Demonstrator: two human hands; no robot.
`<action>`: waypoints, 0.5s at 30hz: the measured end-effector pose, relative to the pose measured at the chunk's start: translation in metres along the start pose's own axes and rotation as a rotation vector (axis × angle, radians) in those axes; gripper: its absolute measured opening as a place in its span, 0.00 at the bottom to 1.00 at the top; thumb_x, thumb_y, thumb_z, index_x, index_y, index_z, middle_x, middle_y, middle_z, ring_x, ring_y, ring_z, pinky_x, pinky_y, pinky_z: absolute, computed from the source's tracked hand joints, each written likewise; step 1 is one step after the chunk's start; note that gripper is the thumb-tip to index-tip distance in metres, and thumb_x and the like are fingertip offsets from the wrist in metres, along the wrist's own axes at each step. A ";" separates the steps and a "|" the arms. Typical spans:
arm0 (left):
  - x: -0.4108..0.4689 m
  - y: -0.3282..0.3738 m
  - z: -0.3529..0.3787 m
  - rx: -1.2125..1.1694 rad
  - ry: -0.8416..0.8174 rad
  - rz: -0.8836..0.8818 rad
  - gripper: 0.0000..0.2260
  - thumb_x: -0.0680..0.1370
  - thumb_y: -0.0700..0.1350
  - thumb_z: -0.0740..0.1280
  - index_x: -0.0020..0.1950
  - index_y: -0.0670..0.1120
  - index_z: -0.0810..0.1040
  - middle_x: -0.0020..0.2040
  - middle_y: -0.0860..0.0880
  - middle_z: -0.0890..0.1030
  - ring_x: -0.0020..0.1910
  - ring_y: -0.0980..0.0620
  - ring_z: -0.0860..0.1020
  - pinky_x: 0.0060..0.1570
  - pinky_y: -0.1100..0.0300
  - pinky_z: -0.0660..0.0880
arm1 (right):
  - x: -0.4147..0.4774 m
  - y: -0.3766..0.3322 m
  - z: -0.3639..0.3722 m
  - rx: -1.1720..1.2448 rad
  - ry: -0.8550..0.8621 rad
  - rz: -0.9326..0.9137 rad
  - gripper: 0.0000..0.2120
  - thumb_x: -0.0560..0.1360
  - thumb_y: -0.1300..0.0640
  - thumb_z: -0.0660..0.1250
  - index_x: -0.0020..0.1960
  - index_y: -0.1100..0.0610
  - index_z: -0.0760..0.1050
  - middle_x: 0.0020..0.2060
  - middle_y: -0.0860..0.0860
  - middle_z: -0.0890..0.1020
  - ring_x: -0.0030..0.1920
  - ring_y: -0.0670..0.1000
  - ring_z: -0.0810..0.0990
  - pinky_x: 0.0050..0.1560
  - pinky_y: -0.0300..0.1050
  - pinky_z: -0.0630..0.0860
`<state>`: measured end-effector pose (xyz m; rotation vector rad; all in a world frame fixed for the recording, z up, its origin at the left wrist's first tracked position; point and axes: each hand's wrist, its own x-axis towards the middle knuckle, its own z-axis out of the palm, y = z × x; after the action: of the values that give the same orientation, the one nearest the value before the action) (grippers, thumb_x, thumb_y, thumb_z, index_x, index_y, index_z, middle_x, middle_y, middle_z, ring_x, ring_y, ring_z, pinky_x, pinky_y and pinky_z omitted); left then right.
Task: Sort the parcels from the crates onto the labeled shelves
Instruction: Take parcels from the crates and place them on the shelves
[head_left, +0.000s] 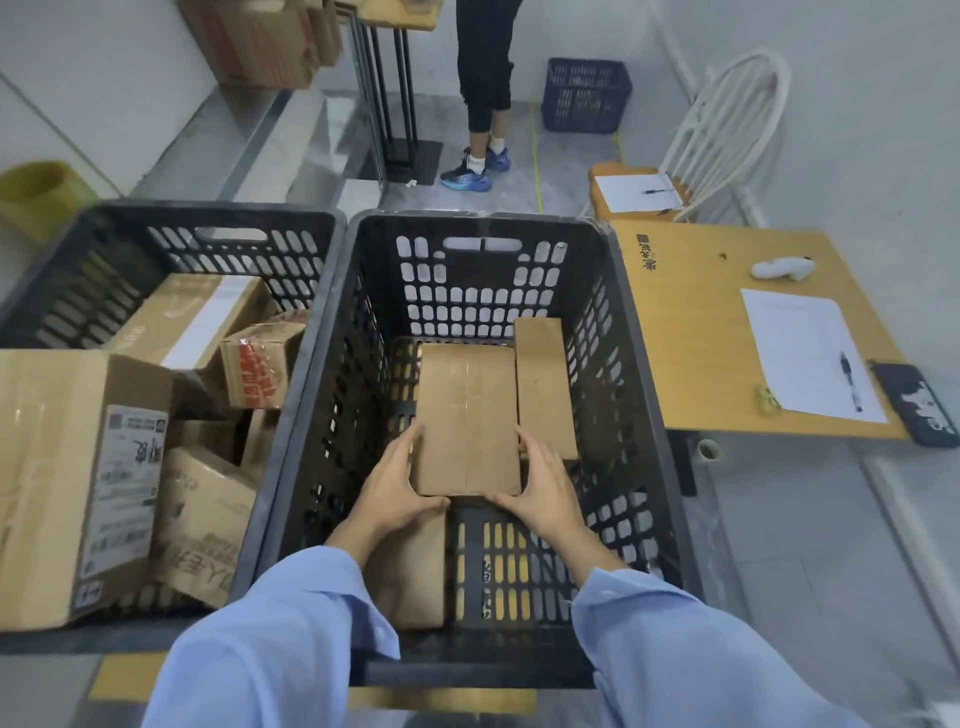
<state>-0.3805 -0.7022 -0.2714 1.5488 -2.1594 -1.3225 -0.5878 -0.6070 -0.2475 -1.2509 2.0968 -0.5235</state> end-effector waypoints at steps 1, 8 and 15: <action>0.001 -0.003 0.002 -0.003 -0.001 -0.008 0.56 0.59 0.55 0.81 0.80 0.53 0.52 0.77 0.50 0.61 0.74 0.52 0.63 0.73 0.50 0.64 | 0.000 0.000 0.000 -0.002 -0.005 0.004 0.49 0.66 0.51 0.80 0.78 0.49 0.55 0.71 0.49 0.68 0.72 0.50 0.66 0.71 0.52 0.67; 0.004 -0.007 0.006 -0.030 -0.017 -0.029 0.58 0.57 0.56 0.81 0.80 0.54 0.51 0.77 0.50 0.61 0.75 0.50 0.62 0.73 0.46 0.63 | 0.001 0.001 0.007 0.005 -0.033 0.047 0.46 0.69 0.54 0.78 0.78 0.50 0.56 0.71 0.50 0.67 0.71 0.51 0.68 0.70 0.52 0.69; 0.008 -0.006 0.008 -0.063 -0.004 -0.045 0.58 0.58 0.51 0.83 0.80 0.52 0.51 0.78 0.50 0.61 0.75 0.50 0.62 0.74 0.47 0.62 | 0.002 -0.001 0.009 0.057 -0.029 0.083 0.46 0.69 0.56 0.78 0.79 0.51 0.55 0.72 0.53 0.70 0.71 0.53 0.69 0.71 0.50 0.68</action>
<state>-0.3845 -0.7053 -0.2833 1.5804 -2.0756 -1.3949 -0.5818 -0.6097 -0.2541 -1.1280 2.0853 -0.5209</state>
